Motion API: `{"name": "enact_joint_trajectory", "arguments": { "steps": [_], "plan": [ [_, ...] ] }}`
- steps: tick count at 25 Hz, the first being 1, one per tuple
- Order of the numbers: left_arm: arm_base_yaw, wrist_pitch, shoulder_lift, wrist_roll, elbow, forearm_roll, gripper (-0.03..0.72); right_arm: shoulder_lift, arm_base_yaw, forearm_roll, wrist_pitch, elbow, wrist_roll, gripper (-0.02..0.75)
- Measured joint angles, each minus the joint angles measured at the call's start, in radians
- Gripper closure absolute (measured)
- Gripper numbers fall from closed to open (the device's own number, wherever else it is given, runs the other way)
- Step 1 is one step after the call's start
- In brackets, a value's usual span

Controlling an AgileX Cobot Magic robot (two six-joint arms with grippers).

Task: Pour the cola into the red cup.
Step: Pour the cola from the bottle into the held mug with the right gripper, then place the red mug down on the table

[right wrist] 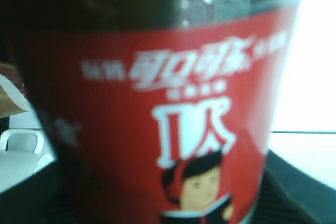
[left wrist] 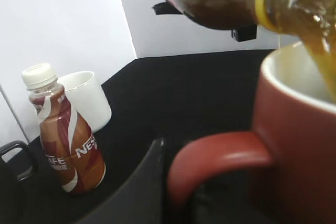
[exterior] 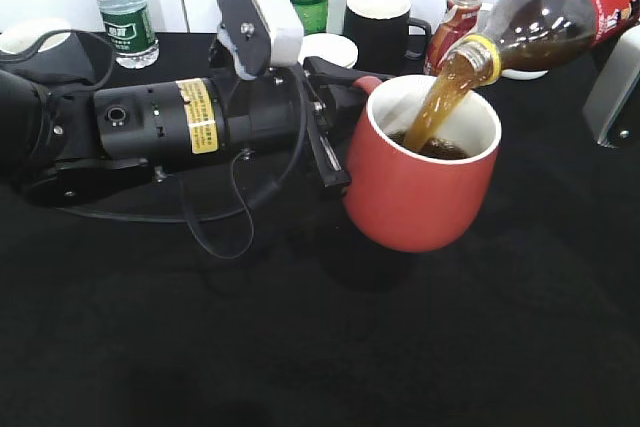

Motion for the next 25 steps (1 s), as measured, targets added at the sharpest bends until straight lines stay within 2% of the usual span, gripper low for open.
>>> {"name": "enact_joint_trajectory", "arguments": {
  "steps": [4, 7, 10, 12, 16, 19, 22, 25],
  "plan": [
    [0.000, 0.008, 0.000, 0.003, 0.000, -0.046, 0.643, 0.000, 0.000, -0.016, -0.008, 0.000, 0.169, 0.248],
    [0.000, -0.013, 0.001, 0.003, 0.000, -0.094, 0.643, 0.000, 0.000, -0.074, -0.015, 0.000, 0.420, 0.248],
    [0.005, -0.014, 0.001, 0.003, 0.000, -0.098, 0.643, 0.000, 0.000, -0.085, -0.003, 0.000, 0.861, 0.248],
    [0.033, -0.004, -0.024, 0.003, 0.000, -0.096, 0.643, 0.000, 0.000, -0.086, 0.039, 0.000, 1.165, 0.248],
    [0.150, 0.041, -0.140, 0.003, 0.000, -0.096, 0.643, 0.000, 0.000, -0.086, 0.063, 0.000, 1.444, 0.248],
    [0.258, 0.105, -0.227, 0.003, 0.034, -0.093, 0.643, 0.000, 0.000, -0.076, 0.063, 0.000, 1.548, 0.248],
    [0.386, 0.095, -0.250, 0.003, 0.103, -0.098, 0.643, 0.000, 0.000, -0.046, 0.063, 0.000, 1.573, 0.248],
    [0.481, 0.058, -0.244, 0.036, 0.192, -0.185, 0.643, 0.000, 0.000, -0.045, 0.063, 0.000, 1.580, 0.248]
  ]
}}
